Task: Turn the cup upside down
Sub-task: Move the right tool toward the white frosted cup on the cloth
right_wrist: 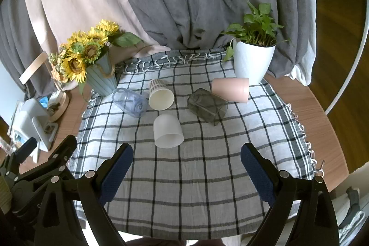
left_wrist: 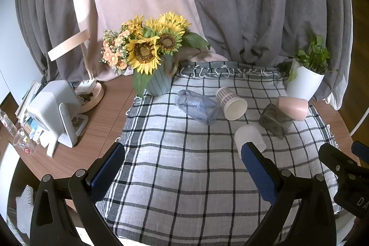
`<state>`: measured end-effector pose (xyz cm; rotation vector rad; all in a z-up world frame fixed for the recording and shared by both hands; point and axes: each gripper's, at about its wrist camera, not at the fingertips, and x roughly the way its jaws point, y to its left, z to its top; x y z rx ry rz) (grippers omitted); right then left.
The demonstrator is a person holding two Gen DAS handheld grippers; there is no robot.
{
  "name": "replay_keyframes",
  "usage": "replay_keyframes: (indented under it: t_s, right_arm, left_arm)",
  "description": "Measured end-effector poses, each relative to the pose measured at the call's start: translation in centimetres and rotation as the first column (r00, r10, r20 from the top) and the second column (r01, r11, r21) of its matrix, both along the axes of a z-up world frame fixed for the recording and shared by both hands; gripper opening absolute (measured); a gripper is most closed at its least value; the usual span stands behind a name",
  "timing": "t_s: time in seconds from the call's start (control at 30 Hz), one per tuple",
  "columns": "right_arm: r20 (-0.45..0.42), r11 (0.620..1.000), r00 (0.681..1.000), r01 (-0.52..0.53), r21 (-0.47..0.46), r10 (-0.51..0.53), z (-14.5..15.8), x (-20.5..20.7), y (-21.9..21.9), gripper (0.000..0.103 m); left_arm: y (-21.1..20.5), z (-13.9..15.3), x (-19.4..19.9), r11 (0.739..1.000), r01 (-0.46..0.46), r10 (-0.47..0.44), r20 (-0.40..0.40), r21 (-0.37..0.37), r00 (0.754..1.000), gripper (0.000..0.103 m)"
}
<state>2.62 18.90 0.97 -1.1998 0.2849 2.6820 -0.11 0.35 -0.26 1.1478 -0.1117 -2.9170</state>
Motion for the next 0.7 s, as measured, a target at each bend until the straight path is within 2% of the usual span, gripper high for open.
replay_keyframes:
  t_s: [0.7]
  right_arm:
    - [0.011, 1.0, 1.0, 0.005, -0.005, -0.005, -0.4, -0.73, 0.11, 0.095]
  left_arm:
    - [0.13, -0.15, -0.28, 1.0, 0.004, -0.004, 0.005, -0.004, 1.0, 0.103]
